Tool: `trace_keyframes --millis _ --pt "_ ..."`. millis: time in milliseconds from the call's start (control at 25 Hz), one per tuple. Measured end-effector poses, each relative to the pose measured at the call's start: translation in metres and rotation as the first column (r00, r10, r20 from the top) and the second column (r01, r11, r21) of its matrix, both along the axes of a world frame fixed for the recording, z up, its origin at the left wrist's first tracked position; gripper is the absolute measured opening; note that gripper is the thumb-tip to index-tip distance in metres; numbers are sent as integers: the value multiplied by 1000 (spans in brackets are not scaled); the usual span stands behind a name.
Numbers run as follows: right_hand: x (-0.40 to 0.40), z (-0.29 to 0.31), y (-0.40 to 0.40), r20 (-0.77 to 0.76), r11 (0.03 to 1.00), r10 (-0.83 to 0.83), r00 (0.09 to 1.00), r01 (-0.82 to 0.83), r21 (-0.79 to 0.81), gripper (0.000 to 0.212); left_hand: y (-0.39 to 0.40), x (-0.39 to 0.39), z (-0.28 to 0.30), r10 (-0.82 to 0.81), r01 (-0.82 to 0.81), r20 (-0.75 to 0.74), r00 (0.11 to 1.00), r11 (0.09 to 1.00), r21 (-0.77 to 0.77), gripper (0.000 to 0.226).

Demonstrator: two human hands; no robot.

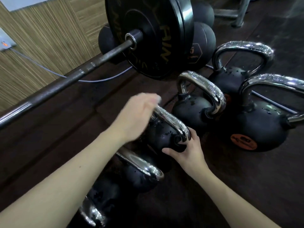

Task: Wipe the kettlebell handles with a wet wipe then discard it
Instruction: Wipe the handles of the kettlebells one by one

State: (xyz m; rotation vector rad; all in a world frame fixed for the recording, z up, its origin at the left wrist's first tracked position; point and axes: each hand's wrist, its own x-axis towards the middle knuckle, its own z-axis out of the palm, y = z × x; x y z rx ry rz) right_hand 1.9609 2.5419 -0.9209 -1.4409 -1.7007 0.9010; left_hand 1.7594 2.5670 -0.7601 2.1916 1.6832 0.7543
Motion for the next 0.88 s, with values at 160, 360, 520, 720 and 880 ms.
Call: trace_keyframes --millis 160,360,520,720,880 --pt "2 -2 2 1 1000 5 1000 -5 -14 94 7 22 -4 -135 127 -112 984 989 -82 58" --pt "4 -3 3 -35 1000 25 999 -25 -17 102 49 13 -2 110 -119 -47 993 939 -322 55" --pt "4 -11 6 -47 1000 1 999 -2 -25 94 15 42 -12 -166 238 -591 789 970 45 42" --pt "7 -26 2 -72 997 44 996 -48 -54 58 -18 78 -26 -402 493 -589 701 870 -7 47" --pt "4 -6 4 -66 1000 -6 998 4 -25 92 24 39 -17 -298 384 -600 743 923 18 32"
